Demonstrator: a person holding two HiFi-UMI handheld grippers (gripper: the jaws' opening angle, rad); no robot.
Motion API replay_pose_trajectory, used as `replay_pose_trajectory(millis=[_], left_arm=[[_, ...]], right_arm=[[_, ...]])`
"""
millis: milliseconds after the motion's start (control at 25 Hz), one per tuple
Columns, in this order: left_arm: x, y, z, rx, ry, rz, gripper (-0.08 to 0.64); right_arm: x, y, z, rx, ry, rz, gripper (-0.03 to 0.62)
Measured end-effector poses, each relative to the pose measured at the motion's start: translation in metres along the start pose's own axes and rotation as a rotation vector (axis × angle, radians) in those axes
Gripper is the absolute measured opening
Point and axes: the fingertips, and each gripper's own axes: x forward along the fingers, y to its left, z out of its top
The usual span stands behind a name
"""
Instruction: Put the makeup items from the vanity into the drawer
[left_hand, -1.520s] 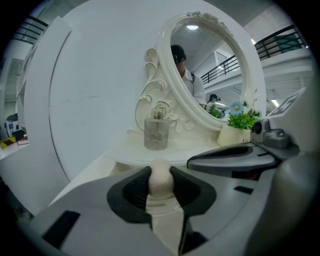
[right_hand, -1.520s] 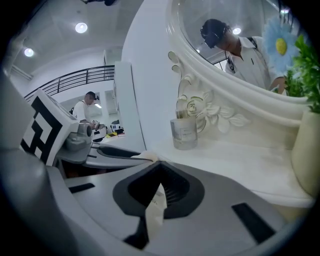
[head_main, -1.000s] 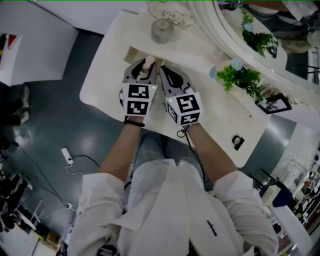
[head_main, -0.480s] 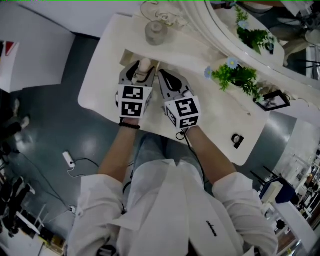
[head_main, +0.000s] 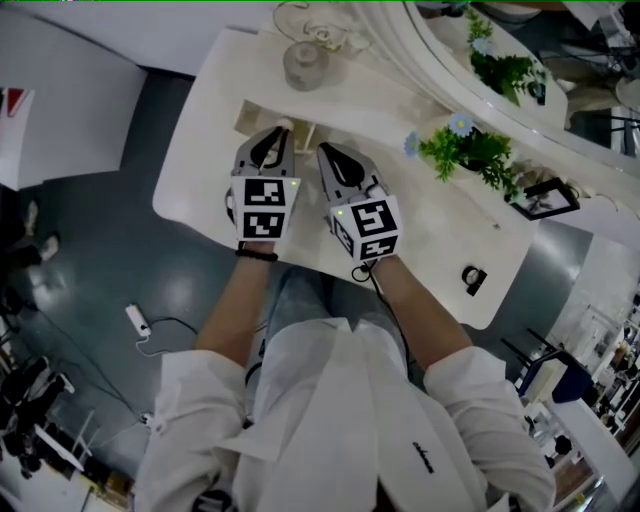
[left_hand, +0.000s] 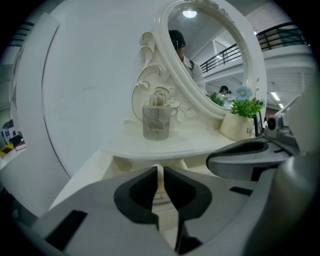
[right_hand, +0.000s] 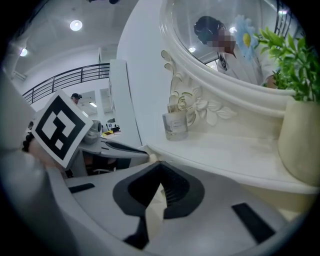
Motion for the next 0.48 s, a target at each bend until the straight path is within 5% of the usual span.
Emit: replay_pose_trajectory(millis=[240,480], left_arm=[[-0.006,0.003,0.008,-0.005,-0.038,0.015,0.06],[-0.041,-0.005,0.034,0.037,-0.181,0.007,0.059]], right_arm=[[-0.01,-0.002,0.001,0.012,-0.007,-0.009,0.017],[-0.041,-0.004,0.004,0.02,-0.026,-0.024,0.017]])
